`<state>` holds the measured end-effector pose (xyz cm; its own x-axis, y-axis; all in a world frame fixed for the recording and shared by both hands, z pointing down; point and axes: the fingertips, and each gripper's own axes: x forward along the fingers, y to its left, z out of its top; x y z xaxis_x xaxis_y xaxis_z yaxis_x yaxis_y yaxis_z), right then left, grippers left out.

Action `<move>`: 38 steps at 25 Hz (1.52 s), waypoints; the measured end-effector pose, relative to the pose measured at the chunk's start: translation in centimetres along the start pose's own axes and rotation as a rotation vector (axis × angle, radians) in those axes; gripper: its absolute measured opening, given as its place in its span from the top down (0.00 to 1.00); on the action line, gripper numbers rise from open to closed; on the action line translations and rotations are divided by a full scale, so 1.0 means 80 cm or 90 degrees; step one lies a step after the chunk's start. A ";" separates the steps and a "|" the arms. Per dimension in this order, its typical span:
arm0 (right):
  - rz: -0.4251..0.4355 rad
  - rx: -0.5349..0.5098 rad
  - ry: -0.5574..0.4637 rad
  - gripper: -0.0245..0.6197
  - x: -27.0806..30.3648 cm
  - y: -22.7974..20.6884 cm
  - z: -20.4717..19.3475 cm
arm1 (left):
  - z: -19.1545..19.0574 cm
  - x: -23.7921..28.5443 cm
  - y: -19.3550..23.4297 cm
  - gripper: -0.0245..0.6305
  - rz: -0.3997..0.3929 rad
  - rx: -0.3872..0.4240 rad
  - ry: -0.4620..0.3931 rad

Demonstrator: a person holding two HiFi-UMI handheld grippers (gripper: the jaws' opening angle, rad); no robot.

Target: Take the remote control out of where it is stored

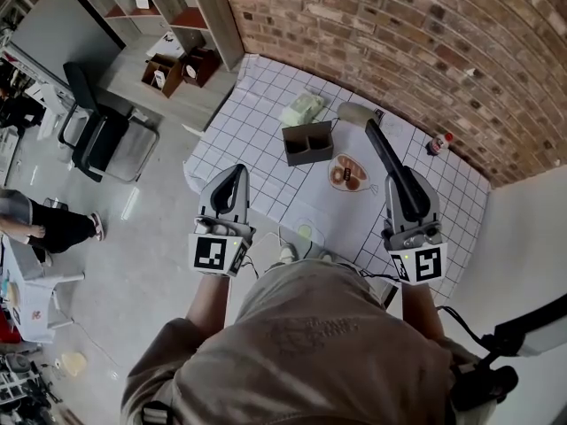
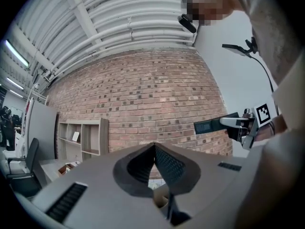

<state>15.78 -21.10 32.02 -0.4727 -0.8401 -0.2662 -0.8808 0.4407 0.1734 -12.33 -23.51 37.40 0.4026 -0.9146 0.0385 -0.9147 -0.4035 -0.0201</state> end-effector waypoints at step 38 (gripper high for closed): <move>0.036 0.043 0.024 0.79 -0.068 -0.071 -0.055 | -0.031 0.014 -0.095 0.95 0.036 0.030 0.045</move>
<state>23.50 -20.44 36.68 -0.5215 -0.8238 -0.2223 -0.8532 0.5069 0.1231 -5.04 -21.38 40.08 0.3450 -0.9325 0.1067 -0.9329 -0.3532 -0.0708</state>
